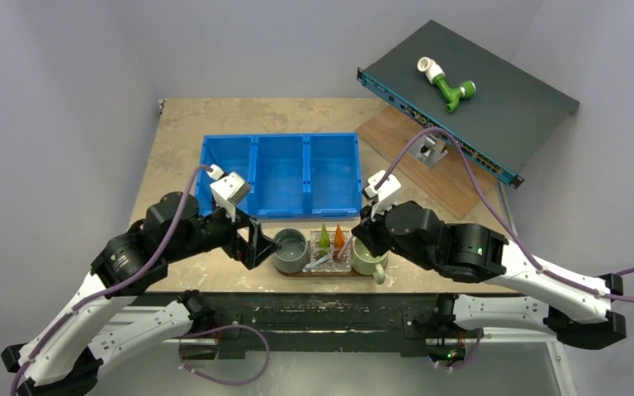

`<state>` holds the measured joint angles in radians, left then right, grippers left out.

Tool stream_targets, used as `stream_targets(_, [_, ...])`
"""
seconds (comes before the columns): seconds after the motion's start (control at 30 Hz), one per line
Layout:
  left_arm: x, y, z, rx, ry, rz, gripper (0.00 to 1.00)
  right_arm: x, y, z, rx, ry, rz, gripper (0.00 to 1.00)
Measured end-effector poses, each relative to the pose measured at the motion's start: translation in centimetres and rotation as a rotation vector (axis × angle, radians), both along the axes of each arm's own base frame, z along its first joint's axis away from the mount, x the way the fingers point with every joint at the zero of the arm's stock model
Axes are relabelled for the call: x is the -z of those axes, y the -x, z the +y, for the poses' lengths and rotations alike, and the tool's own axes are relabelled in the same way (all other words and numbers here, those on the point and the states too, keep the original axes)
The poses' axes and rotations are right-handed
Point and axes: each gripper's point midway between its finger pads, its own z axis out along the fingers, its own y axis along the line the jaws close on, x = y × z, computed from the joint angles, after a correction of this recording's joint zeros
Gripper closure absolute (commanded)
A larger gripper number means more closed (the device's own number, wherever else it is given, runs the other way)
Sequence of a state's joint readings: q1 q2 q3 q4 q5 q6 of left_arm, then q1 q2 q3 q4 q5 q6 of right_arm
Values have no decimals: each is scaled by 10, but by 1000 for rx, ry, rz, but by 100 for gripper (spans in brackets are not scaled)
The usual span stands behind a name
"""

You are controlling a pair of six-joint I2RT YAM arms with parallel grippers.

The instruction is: Prepare toiletry sets of a toothbrush and toothpaste on the tray

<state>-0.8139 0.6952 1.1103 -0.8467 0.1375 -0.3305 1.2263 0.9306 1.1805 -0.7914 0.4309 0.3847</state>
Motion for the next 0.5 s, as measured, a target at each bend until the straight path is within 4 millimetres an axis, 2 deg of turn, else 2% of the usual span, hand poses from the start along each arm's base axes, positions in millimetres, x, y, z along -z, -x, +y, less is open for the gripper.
stream_targets(0.23, [4, 0, 0, 0, -8, 5, 0, 9, -2, 6, 2, 4, -17, 100])
stream_targets(0.5, [5, -1, 0, 1, -14, 0, 0, 35, 3, 17, -26, 24, -42, 100])
